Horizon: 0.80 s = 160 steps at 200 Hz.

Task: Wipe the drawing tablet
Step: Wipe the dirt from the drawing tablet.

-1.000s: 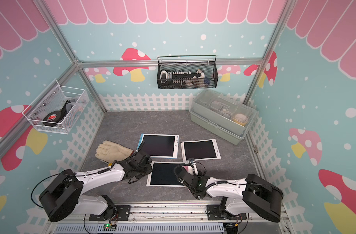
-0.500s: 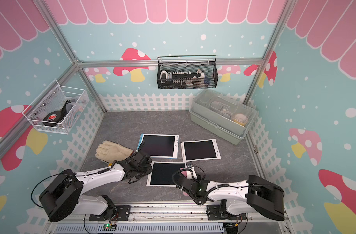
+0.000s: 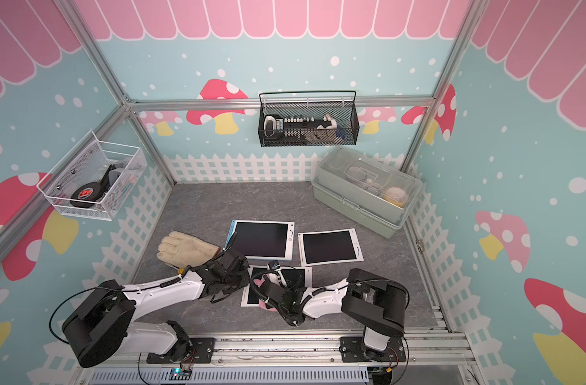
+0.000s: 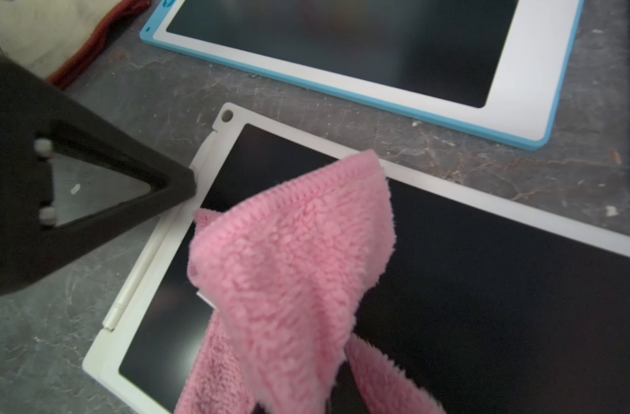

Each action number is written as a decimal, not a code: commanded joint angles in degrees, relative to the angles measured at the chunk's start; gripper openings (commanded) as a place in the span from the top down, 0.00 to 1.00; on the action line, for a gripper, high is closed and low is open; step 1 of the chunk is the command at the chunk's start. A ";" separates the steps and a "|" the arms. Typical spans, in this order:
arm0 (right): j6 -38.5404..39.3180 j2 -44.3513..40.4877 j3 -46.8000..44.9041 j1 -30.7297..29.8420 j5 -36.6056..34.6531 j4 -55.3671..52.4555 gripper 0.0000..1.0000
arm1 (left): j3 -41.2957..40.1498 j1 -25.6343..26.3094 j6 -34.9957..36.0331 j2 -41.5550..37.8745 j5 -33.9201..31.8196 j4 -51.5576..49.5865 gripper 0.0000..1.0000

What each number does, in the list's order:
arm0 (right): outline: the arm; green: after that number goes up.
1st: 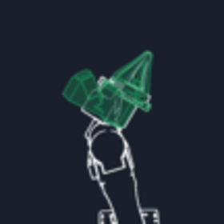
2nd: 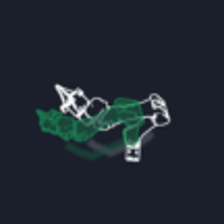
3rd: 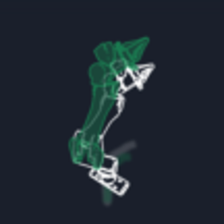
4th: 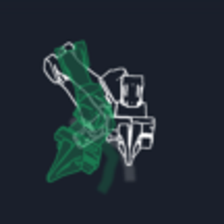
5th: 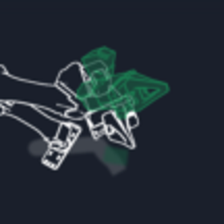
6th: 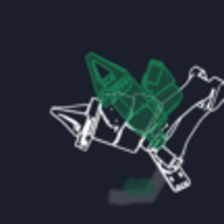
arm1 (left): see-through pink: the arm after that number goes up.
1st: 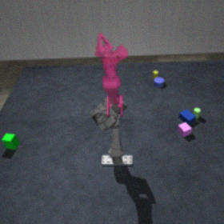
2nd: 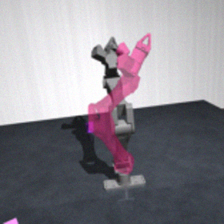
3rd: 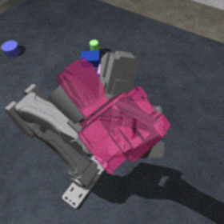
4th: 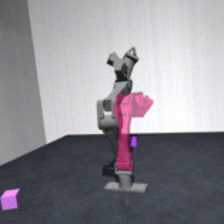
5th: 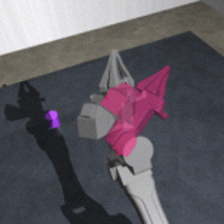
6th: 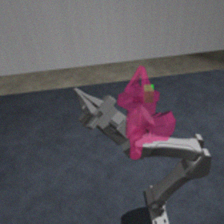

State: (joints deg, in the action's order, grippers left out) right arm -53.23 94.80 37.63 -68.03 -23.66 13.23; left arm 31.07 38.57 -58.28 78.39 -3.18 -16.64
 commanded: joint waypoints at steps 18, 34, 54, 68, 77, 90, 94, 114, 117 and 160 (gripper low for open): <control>-2.97 -13.69 -11.82 7.77 -2.28 -8.25 1.00 | -6.37 -0.33 0.34 3.44 3.44 -12.72 0.89; -1.29 -20.03 -15.45 8.28 -4.49 -12.13 1.00 | -6.69 -0.63 0.58 3.35 3.52 -12.73 0.88; 0.86 -17.63 -14.38 8.21 -1.51 -10.15 1.00 | -6.85 -0.85 0.76 3.33 3.70 -12.39 0.88; 2.56 -9.25 -8.18 7.27 1.97 -6.28 1.00 | -7.24 -0.85 0.80 3.34 4.24 -11.45 0.88; 3.50 -3.98 -3.59 6.16 3.42 -4.14 1.00 | -7.59 -0.84 0.88 3.35 4.84 -10.61 0.88; 3.71 2.55 3.15 5.54 6.17 -0.84 1.00 | -8.00 -0.83 0.95 3.29 5.42 -9.93 0.88; 3.40 4.23 4.99 5.51 6.79 0.04 1.00 | -8.09 -0.90 0.98 3.19 5.42 -9.90 0.88; 1.15 10.09 10.84 6.66 8.46 3.45 1.00 | -8.30 -0.92 0.98 2.85 5.55 -9.84 0.88; 0.65 10.41 11.39 7.14 8.80 3.84 1.00 | -8.31 -0.99 0.98 2.82 5.49 -9.86 0.88; 0.65 5.78 2.46 14.09 9.67 2.12 1.00 | -7.87 -1.22 0.54 3.26 5.44 -10.25 0.88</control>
State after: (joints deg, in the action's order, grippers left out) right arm -52.14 104.14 46.98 -57.87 -14.39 17.67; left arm 28.62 37.30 -57.65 76.86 -1.04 -13.21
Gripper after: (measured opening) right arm 0.064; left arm 0.118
